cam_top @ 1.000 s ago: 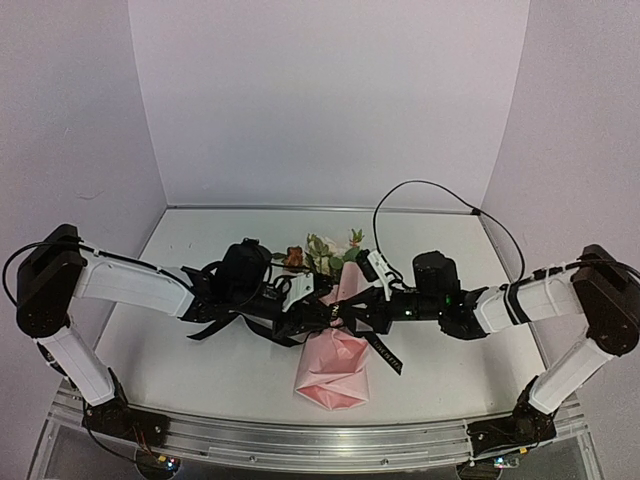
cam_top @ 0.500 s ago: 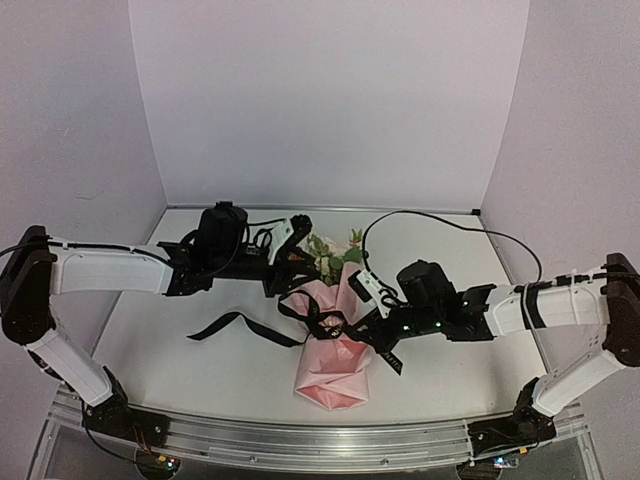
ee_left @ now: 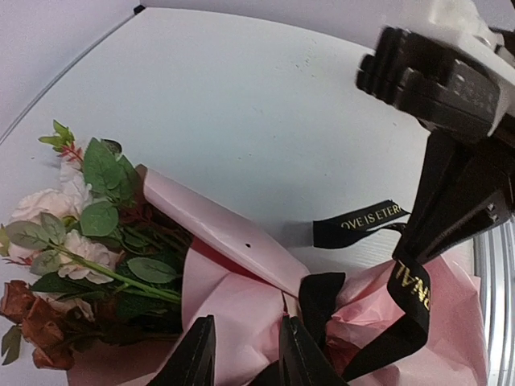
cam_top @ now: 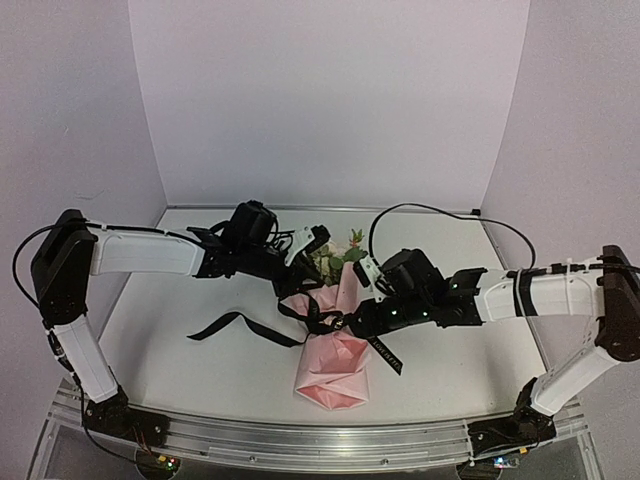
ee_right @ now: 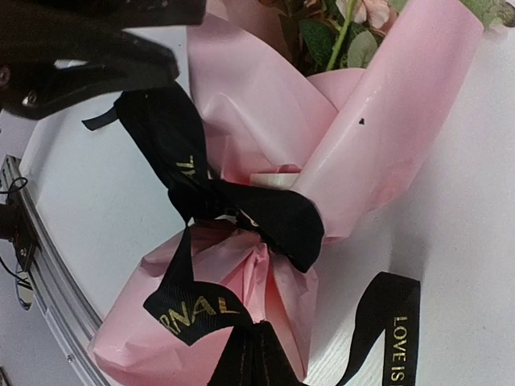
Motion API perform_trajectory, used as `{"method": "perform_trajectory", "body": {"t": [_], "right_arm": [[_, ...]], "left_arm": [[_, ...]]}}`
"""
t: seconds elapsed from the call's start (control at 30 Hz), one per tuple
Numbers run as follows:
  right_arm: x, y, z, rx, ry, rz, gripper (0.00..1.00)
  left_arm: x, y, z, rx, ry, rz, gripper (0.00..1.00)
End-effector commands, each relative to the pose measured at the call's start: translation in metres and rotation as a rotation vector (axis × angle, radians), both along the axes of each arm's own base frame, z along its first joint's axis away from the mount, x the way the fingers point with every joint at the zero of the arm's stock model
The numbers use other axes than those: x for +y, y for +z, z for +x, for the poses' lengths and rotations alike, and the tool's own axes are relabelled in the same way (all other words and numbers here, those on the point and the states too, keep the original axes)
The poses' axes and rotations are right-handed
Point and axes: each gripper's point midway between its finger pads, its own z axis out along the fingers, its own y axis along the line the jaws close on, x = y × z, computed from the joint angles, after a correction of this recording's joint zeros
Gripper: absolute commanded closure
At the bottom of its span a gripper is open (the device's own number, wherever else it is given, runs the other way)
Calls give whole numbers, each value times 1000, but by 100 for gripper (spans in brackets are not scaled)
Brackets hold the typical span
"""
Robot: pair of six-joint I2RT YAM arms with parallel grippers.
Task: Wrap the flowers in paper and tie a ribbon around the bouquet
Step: Cross the ribbon over the folded bouquet.
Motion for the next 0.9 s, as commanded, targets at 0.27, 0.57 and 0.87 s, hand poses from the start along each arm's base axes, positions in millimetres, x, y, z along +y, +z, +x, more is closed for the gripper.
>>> {"method": "perform_trajectory", "body": {"t": [0.27,0.57,0.87], "right_arm": [[0,-2,-1,45,-66,-54,100],[0,-7,0,59,-75,-98,100],[2,-12,-2,72,-65,-129,100]], "left_arm": [[11,-21,-41,53,16,91,81],[28,-26,-63,106,117,87,87],[24,35,-62,54,118,-35,80]]}}
